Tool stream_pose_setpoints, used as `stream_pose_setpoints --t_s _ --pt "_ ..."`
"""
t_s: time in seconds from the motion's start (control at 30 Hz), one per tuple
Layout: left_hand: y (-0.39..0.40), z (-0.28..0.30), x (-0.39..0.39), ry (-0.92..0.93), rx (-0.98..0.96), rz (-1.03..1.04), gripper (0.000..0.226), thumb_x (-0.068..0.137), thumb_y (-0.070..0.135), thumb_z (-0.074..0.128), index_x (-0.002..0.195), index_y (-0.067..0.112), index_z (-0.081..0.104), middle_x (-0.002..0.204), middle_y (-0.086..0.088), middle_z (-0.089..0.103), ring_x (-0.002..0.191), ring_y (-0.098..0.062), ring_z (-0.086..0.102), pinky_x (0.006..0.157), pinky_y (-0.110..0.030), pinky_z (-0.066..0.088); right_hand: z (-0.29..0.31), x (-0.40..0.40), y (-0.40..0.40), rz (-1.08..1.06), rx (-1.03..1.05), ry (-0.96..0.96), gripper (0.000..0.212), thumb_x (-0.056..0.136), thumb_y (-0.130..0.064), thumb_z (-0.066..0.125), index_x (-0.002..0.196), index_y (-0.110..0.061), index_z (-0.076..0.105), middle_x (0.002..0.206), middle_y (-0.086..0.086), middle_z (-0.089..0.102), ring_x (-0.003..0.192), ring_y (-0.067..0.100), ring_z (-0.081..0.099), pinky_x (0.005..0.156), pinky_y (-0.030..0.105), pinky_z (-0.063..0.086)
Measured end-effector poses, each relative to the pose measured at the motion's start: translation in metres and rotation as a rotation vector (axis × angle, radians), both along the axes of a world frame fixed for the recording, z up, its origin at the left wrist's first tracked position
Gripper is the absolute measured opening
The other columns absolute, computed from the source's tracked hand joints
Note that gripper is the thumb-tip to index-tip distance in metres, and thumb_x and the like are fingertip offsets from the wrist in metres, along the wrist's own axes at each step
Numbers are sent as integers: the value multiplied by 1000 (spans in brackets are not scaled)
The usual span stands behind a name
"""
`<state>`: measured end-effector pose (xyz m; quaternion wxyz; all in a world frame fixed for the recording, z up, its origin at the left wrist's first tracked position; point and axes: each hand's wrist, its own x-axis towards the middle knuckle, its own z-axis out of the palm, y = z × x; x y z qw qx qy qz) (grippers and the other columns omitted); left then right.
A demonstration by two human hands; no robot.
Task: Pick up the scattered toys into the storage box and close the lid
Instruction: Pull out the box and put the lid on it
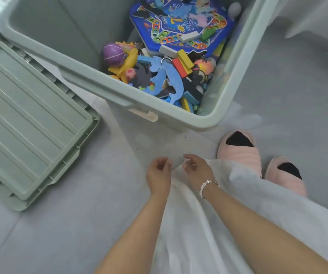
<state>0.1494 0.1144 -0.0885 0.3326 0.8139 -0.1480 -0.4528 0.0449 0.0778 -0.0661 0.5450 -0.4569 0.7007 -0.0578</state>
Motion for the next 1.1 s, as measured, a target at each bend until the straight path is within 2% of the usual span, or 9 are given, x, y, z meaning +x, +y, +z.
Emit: stream_pose_setpoints --t_s 0.07,0.13,0.27,0.4,0.6,0.67,0.77,0.9,1.1 --pt "-3 10 16 208 -51 174 11 88 1 58 96 7 62 83 -6 64 80 -21 62 63 -18 54 5 8 -3 48 -36 -21 29 89 -15 58 118 -19 59 105 5 57 84 13 54 75 10 34" --pt "-6 25 35 281 -65 171 20 92 -4 48 105 4 59 81 -6 60 77 -18 59 62 -14 52 15 22 -8 142 -47 -41 31 89 -17 58 120 -21 58 110 4 56 84 12 53 73 10 32" --pt "-11 43 82 307 -33 174 32 91 -8 33 95 8 60 70 -1 45 63 -10 42 60 -19 36 47 65 -16 336 -124 -84 34 89 -24 57 123 -20 55 113 0 53 91 16 57 88 22 41" --pt "-6 37 146 -17 15 162 11 93 23 52 99 16 56 79 2 45 76 -16 46 69 -27 34 75 107 -17 430 -183 -129 36 89 -29 58 124 -22 54 108 -5 49 91 12 55 87 23 43" --pt "8 23 214 -612 106 29 37 85 24 66 120 15 55 112 -10 54 109 -28 49 95 -32 31 78 127 -13 388 -167 -129 34 88 -32 59 120 -23 56 111 -4 49 91 11 55 81 18 37" --pt "7 18 230 -655 223 -34 43 86 29 65 125 18 53 118 -12 51 117 -31 43 102 -35 25 77 128 -12 393 -161 -124 32 87 -33 60 118 -23 57 110 -4 49 90 11 54 81 18 37" --pt "3 13 237 -689 312 -206 27 87 27 63 109 12 61 114 -15 52 115 -31 42 97 -37 27 75 124 -12 390 -150 -112 31 87 -35 59 115 -23 58 111 -3 49 91 11 55 81 18 37" --pt "2 18 228 -689 233 -310 13 88 9 56 91 -2 59 102 -20 53 101 -35 48 78 -38 39 76 122 -14 440 -131 -80 29 87 -37 58 112 -22 60 111 -3 51 87 9 54 78 16 35" --pt "19 62 205 -639 68 -241 11 88 7 57 81 -1 59 92 -16 55 88 -31 53 70 -26 30 105 128 -24 525 -166 -101 34 87 -39 59 116 -20 59 114 0 60 90 8 53 78 18 37"
